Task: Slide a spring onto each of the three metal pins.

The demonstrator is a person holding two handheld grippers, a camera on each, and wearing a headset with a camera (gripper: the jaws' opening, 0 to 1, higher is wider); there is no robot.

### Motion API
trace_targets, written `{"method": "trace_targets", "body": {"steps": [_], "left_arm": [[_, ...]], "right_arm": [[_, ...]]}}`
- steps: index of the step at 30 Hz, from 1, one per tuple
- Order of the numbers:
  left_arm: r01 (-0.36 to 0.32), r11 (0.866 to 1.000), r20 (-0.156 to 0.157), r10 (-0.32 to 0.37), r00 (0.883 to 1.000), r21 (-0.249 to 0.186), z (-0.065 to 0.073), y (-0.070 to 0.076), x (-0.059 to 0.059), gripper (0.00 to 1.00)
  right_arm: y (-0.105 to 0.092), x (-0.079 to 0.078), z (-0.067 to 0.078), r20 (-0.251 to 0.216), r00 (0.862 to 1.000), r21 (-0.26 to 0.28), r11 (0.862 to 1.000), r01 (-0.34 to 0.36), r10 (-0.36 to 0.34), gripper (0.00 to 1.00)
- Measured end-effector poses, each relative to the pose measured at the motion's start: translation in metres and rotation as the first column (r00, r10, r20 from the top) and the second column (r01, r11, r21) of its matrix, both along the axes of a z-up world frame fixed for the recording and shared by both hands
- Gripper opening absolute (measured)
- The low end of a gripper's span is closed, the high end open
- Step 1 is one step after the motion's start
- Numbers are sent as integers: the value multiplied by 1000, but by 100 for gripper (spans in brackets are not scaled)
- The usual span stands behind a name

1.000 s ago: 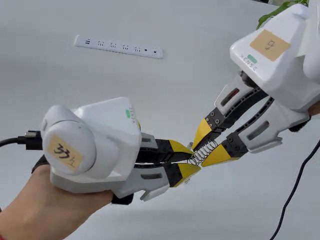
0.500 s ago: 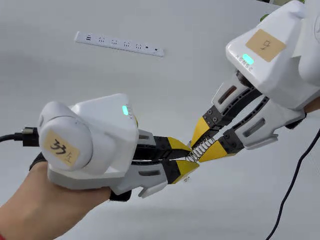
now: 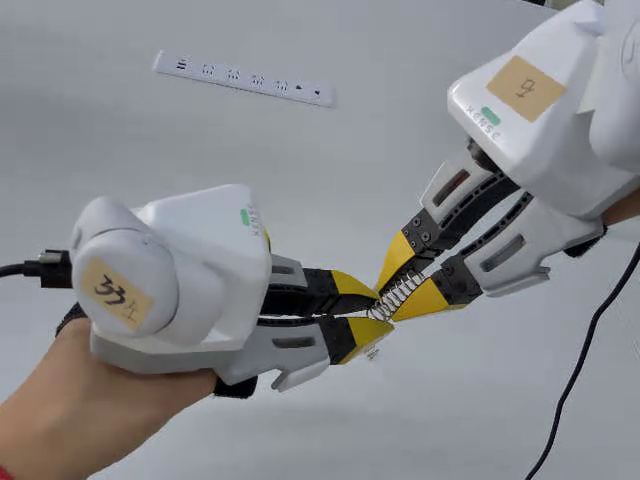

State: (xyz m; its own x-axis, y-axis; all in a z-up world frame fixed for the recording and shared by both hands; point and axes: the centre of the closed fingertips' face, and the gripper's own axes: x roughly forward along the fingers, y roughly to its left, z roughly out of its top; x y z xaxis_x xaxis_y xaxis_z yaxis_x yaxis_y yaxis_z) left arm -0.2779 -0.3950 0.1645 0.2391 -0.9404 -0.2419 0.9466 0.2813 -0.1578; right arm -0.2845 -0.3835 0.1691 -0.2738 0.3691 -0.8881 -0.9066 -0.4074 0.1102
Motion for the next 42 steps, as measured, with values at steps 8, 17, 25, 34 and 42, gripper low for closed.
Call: {"method": "trace_targets", "body": {"steps": [8,17,25,34,42], "left_arm": [[-27,1000,1,27,1000,-3,-3,13,2,9],[-102,994,-9,103,995,23,-19,46,7,17],[-201,978,-2,201,980,59,-36,86,17,32],[-245,966,2,246,969,80,-53,115,23,59],[-226,968,6,227,974,107,-67,121,22,75]], "right_arm": [[4,3,1,-3,1000,4,1000,21,-21,7],[10,17,-2,31,995,3,996,93,-93,7],[13,41,-13,73,985,-18,987,157,-155,7],[12,67,-33,113,966,-47,970,238,-231,7],[13,88,-58,138,951,-69,955,288,-277,7]]}}
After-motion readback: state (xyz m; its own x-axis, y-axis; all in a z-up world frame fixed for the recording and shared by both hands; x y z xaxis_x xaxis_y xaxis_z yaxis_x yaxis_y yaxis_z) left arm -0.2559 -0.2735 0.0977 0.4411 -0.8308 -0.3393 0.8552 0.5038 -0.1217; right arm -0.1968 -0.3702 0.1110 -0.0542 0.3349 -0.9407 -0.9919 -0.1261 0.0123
